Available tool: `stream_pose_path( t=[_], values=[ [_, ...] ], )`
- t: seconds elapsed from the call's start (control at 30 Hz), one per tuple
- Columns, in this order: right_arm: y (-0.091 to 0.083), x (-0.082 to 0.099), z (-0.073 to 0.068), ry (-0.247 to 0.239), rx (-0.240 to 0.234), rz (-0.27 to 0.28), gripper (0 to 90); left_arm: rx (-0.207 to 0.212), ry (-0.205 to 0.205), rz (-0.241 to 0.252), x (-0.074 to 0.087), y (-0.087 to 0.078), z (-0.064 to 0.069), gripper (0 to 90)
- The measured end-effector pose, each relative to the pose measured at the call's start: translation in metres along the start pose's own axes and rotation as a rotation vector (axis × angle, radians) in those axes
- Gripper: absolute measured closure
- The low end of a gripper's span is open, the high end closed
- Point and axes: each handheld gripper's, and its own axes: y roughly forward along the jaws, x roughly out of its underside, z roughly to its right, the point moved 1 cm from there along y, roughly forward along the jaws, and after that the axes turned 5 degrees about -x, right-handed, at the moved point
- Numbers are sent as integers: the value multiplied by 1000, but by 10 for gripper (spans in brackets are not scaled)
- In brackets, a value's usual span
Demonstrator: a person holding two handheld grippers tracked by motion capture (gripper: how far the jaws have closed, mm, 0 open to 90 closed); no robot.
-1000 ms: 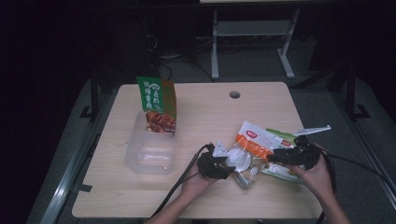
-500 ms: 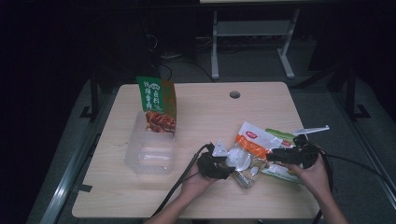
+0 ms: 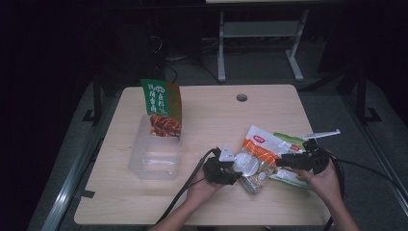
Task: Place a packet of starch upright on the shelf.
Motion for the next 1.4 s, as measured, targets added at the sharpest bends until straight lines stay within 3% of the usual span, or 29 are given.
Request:
stream_pose_path(
  t=[0.17,0.4,0.67,0.97,1.1,1.23,1.4],
  values=[
    [-6,4,3,5,23,-7,475,-3,6,-10,0,0,0,480],
    [-6,5,6,20,21,8,472,-5,3,-12,0,0,0,480],
    [8,-5,0,10,-3,1,478,-11,6,-14,1,0,1,487],
    [28,-13,0,33,-35,-15,521,-16,10,-10,1,0,2,497],
    [41,-17,-3,44,-63,-52,564,-15,9,-12,1,0,2,496],
    [54,-20,-7,42,-52,-77,629,-11,16,-17,1,0,2,496],
    [60,-22,-9,41,-25,-93,779,-4,9,-14,1,0,3,495]
  ],
)
